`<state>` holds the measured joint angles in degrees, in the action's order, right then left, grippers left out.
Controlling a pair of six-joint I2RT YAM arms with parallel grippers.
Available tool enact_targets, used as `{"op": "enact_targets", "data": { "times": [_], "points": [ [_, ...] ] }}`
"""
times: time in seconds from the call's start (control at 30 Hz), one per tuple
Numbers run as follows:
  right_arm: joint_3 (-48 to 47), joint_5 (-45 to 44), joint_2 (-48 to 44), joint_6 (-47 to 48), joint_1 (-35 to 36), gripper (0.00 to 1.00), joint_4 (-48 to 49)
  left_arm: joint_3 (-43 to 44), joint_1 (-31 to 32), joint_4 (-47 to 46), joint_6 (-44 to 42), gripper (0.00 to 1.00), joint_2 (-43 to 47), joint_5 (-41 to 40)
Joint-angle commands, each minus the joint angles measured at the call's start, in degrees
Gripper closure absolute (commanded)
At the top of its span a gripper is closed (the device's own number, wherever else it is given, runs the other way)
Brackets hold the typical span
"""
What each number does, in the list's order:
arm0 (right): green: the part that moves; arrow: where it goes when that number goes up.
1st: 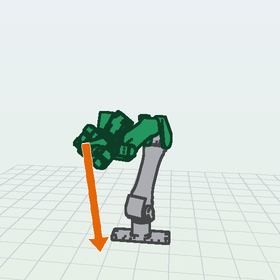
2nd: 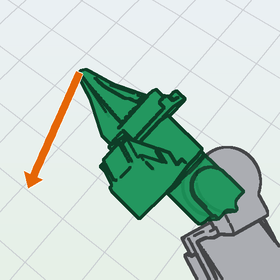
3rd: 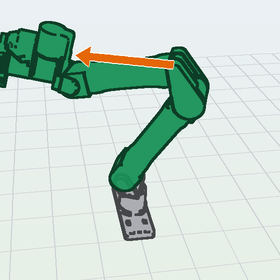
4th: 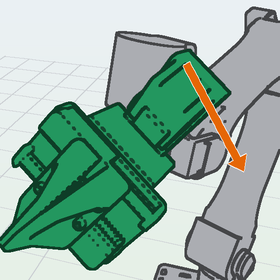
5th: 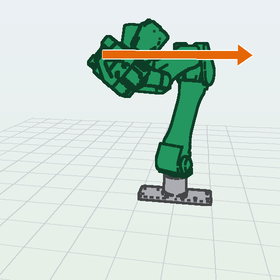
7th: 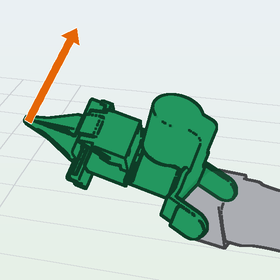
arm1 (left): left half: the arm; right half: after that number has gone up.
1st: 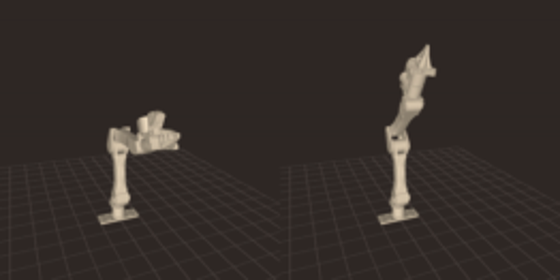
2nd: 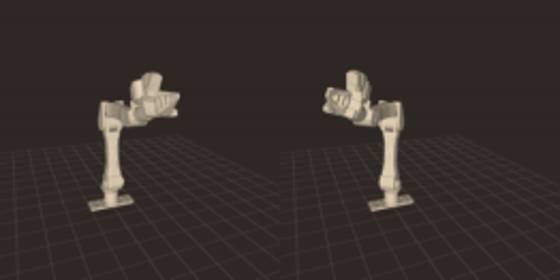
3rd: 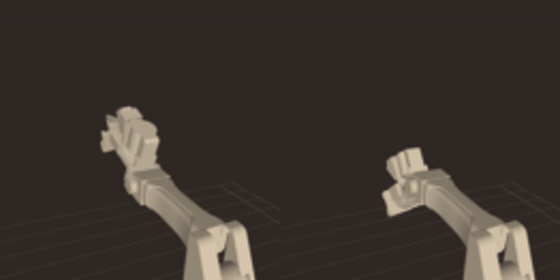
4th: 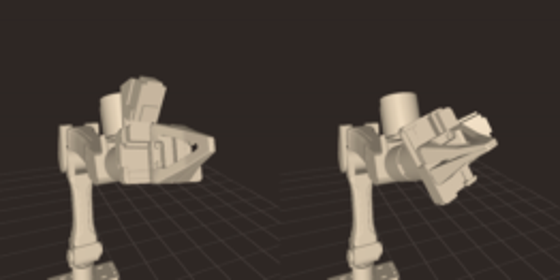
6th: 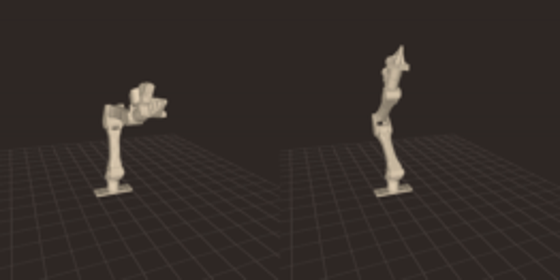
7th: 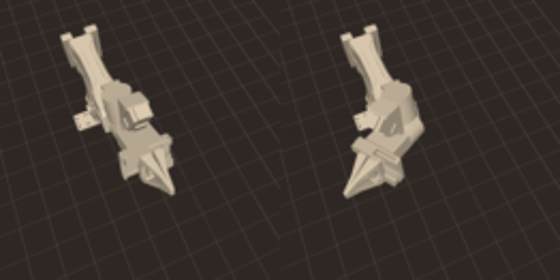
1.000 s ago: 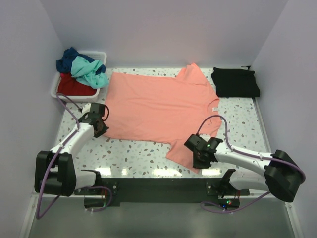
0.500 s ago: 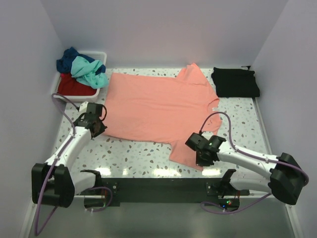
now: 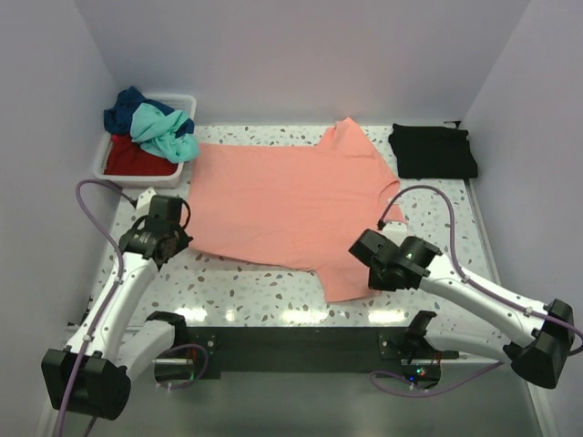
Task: Fold and stack the t-shirts
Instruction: Fold the tshirt
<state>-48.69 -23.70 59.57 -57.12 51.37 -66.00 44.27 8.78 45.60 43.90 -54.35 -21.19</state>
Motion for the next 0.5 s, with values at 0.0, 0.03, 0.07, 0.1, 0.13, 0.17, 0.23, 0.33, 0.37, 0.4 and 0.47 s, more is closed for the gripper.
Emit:
{"op": "enact_targets", "data": {
  "times": [0.0, 0.03, 0.07, 0.1, 0.13, 0.17, 0.23, 0.33, 0.37, 0.4, 0.47],
  "points": [
    [-4.7, -4.5, -3.1, -2.1, 0.2, 1.00, -7.0, 3.5, 0.6, 5.4, 2.3, 1.00, 1.9, -1.6],
    [-5.4, -4.8, -3.6, -2.3, 0.2, 1.00, -7.7, 3.7, 0.7, 6.6, 2.9, 1.00, 2.1, -1.8],
    [-5.8, -4.9, -3.9, -2.7, 0.2, 1.00, -8.9, 3.8, 0.7, 7.4, 3.2, 1.00, 2.1, -2.4],
    [-6.0, -5.3, -4.8, -2.7, 0.2, 1.00, -9.2, 4.0, 0.7, 8.1, 3.6, 1.00, 2.3, -2.7],
    [-6.4, -5.4, -5.3, -2.8, 0.3, 1.00, -9.6, 4.0, 0.9, 9.0, 3.8, 1.00, 2.4, -2.7],
    [-6.5, -5.4, -5.6, -3.0, 0.3, 1.00, -10.1, 4.0, 0.8, 9.4, 4.1, 1.00, 2.7, -2.9],
    [-6.8, -5.1, -6.4, -3.2, 0.2, 1.00, -10.4, 3.6, 0.9, 10.3, 4.6, 1.00, 3.5, -2.8],
    [-7.0, -4.9, -7.1, -3.5, 0.2, 1.00, -11.3, 3.6, 1.1, 12.0, 5.1, 1.00, 4.5, -2.2],
    [-7.1, -4.8, -7.4, -3.8, 0.3, 1.00, -11.9, 4.1, 1.1, 12.7, 5.5, 1.00, 4.9, -1.9],
    [-7.2, -4.6, -7.6, -3.9, 0.3, 1.00, -12.0, 4.2, 1.2, 13.5, 5.5, 1.00, 5.2, -1.6],
    [-7.5, -4.2, -8.3, -4.0, 0.3, 1.00, -12.5, 4.7, 1.2, 14.7, 5.7, 1.00, 5.0, -0.7]
  ]
}}
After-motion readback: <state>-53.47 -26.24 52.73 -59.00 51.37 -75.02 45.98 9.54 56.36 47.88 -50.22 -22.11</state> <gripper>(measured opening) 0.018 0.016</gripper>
